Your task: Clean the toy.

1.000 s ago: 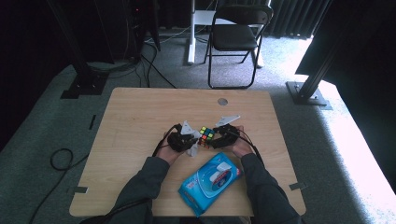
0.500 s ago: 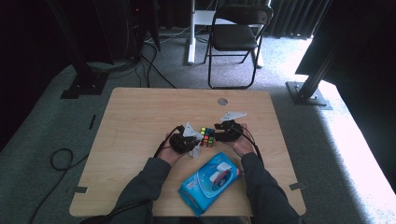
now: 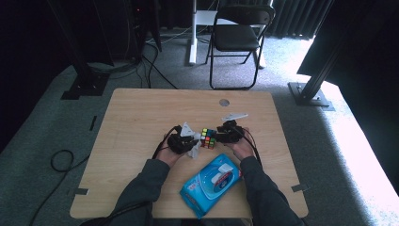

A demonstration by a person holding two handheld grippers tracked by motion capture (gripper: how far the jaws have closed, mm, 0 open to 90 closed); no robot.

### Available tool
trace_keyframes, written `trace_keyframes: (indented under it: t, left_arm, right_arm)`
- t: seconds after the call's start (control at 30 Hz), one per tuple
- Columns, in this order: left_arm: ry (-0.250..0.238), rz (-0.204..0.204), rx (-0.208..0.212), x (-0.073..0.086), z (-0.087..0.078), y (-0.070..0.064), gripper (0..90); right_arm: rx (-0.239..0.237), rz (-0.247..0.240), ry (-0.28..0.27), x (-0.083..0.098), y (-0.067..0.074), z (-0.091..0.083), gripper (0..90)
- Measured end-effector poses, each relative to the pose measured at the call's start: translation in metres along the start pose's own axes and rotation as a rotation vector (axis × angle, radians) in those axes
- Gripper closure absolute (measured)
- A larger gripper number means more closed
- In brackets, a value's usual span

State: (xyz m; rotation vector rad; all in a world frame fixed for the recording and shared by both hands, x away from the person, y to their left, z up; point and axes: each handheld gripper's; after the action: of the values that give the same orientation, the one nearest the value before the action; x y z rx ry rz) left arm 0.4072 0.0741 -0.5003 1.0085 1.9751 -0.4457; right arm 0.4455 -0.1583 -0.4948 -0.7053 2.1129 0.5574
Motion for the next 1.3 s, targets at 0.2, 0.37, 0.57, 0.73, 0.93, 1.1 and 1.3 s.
trace_keyframes:
  t: [0.2, 0.37, 0.57, 0.73, 0.93, 1.1, 1.3]
  left_arm:
    - [-0.005, -0.008, -0.003, 0.0006, -0.0013, 0.0014, 82.6]
    - [-0.005, -0.009, -0.007, 0.0013, -0.0027, 0.0026, 82.6]
    - [-0.007, -0.009, -0.007, 0.0006, -0.0026, 0.0021, 82.6]
    - [-0.009, -0.011, -0.006, 0.0006, -0.0025, 0.0016, 82.6]
    - [-0.009, -0.008, -0.004, 0.0004, -0.0024, 0.0012, 82.6]
    - [-0.009, -0.008, -0.004, 0.0004, -0.0025, 0.0011, 82.6]
    - [-0.011, -0.009, -0.004, 0.0004, -0.0027, 0.0004, 82.5]
  right_arm:
    - [0.012, 0.056, 0.006, -0.0012, -0.0006, 0.0012, 51.5]
    - [0.013, 0.079, 0.008, 0.0005, 0.0018, 0.0001, 50.7]
    - [0.021, 0.099, 0.017, -0.0016, 0.0024, 0.0016, 52.1]
    - [0.013, 0.097, 0.022, -0.0017, 0.0029, 0.0015, 53.7]
    - [0.012, 0.104, 0.036, -0.0015, 0.003, 0.0018, 53.5]
    - [0.016, 0.127, 0.041, -0.0015, 0.0028, 0.0015, 54.7]
    - [0.001, 0.19, 0.037, 0.0003, 0.0016, 0.0003, 61.5]
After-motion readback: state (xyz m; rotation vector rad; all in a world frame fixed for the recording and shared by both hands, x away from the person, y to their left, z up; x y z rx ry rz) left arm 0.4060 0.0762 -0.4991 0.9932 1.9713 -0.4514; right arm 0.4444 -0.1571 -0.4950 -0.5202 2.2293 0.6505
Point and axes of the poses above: each handheld gripper's, and its own axes: z roughly forward along the jaws, x roughly out of its underside, y roughly to its left, and after that the axes turned 6 degrees about -y, right-handed
